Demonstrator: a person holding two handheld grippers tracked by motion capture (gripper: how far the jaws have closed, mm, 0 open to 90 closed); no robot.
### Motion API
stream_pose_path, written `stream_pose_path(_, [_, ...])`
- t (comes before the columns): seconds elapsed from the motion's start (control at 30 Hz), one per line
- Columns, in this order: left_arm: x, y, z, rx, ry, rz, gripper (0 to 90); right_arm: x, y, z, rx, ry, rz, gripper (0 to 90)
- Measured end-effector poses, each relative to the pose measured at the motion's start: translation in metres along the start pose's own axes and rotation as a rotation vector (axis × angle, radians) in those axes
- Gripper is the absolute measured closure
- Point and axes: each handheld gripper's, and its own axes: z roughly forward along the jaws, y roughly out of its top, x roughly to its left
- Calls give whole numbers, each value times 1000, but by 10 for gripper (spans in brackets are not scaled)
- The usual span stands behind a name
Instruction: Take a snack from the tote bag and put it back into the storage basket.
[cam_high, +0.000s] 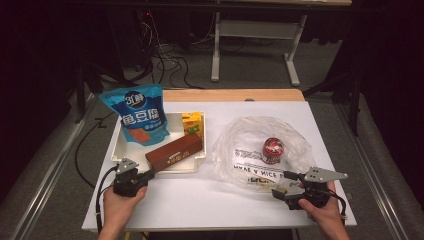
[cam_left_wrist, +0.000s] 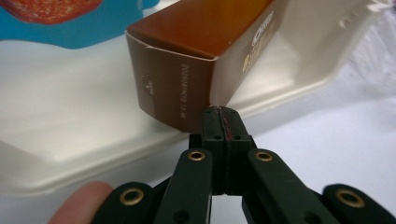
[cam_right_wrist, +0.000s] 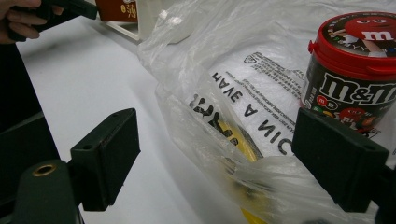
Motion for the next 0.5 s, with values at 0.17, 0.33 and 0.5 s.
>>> stream_pose_path(0.17, [7, 6, 15, -18, 47, -30, 900, -1, -1, 3, 11, 3, 0, 158])
stream_pose_path(0.33, [10, 9, 26, -9, 100, -41, 900, 2, -1, 6, 18, 9, -5, 158])
stream_pose_path(0.5, [12, 15, 37, -15, 112, -64, 900, 2, -2, 8, 22, 10, -2, 158])
